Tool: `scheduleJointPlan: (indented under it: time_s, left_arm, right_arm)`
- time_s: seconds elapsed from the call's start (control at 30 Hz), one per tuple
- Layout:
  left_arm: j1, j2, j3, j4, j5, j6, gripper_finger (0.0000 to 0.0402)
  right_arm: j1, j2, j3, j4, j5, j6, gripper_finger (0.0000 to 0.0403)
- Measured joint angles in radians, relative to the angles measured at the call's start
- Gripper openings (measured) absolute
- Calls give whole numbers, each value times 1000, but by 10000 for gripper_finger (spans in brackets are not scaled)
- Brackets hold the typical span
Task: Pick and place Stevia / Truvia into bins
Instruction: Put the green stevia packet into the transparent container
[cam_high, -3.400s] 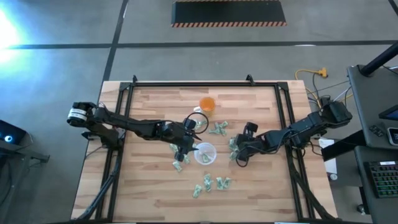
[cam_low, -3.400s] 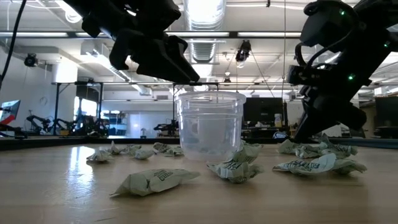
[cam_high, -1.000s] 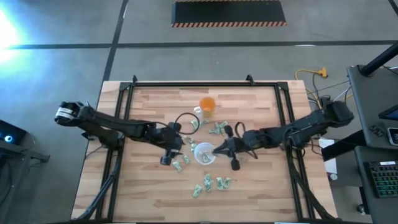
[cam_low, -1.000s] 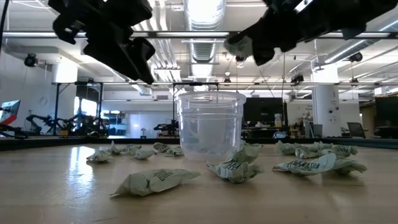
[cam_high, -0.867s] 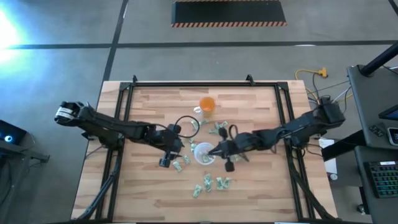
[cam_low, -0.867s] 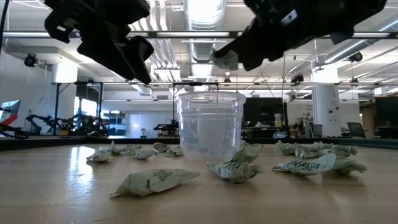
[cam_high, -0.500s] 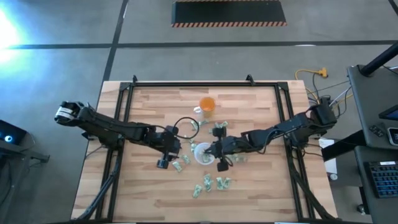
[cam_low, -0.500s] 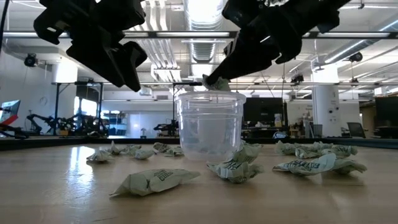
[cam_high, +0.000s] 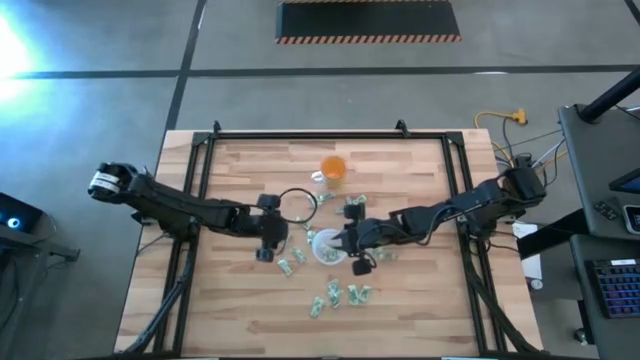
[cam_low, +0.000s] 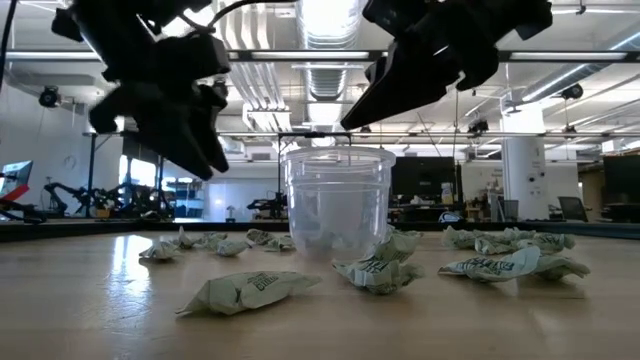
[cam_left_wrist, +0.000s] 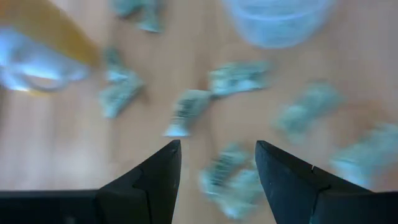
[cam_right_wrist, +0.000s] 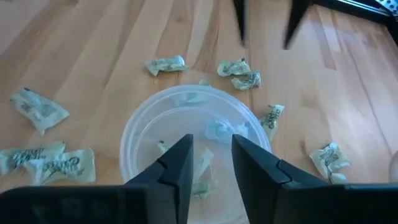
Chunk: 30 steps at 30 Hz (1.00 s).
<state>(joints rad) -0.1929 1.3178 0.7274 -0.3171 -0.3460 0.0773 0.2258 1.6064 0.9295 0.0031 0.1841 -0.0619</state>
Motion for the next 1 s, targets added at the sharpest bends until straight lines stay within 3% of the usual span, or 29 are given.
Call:
scheduleJointPlan:
  time_s: [0.1, 0.27, 0.43, 0.57, 1.0]
  left_arm:
    - [10, 0, -34, 99, -30, 76, 190]
    - [59, 17, -70, 256, 6, 163, 189]
    - [136, 81, -72, 277, 105, 166, 189]
    - [176, 148, -58, 282, 110, 175, 189]
    - [246, 282, -17, 283, 199, 172, 185]
  right_arm:
    - [5, -20, 0, -45, 0, 14, 98]
    - [16, -59, 0, -174, 2, 87, 86]
    - [34, -109, 0, -345, 2, 228, 74]
    - [53, -145, 0, -438, 2, 309, 68]
    - [107, -200, -2, -503, 61, 346, 70]
